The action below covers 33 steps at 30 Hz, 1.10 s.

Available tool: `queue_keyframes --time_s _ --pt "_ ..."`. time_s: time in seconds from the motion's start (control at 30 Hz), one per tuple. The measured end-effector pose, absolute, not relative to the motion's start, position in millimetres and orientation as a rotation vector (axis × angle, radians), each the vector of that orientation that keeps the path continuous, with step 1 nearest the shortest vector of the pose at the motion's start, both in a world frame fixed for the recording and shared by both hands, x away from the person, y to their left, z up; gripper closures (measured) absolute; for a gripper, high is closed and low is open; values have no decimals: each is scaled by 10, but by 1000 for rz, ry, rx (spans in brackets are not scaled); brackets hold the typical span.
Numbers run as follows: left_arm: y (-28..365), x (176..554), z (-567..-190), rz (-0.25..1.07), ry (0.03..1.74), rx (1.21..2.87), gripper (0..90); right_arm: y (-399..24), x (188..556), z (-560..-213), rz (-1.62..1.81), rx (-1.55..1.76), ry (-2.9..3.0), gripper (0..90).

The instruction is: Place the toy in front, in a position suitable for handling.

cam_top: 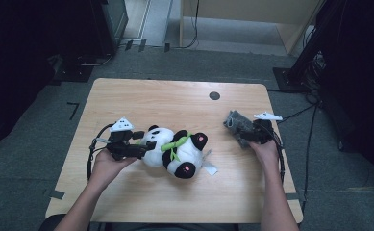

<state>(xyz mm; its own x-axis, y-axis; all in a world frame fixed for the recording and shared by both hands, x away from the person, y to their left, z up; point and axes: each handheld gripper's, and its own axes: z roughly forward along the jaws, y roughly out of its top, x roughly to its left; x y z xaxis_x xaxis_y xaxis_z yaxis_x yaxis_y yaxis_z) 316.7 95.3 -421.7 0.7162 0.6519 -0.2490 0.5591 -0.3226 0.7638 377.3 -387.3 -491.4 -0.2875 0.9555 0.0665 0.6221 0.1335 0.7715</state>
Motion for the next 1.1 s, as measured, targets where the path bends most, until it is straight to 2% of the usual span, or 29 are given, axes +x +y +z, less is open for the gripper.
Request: queue_keyframes --time_s 0.23,0.43,0.6,0.77,0.93,1.1 --pt "1158 3015 -4425 105 916 1988 290 -3849 3794 -4977 943 1495 2001 265" --pt "1072 3080 -4439 103 892 2022 279 -3828 3814 -5140 872 1461 2056 282" --pt "1015 3096 -4442 118 849 1989 258 -3837 3802 -5139 886 1481 2062 388" --pt "941 3142 -4463 164 849 2048 181 -3833 3810 -5107 873 1521 2065 508" --pt "959 3168 -4497 176 868 2062 164 -3847 3838 -5086 870 1586 2046 563" --pt "933 3173 -4572 161 887 2051 121 -3861 3841 -5096 887 1597 2036 559"
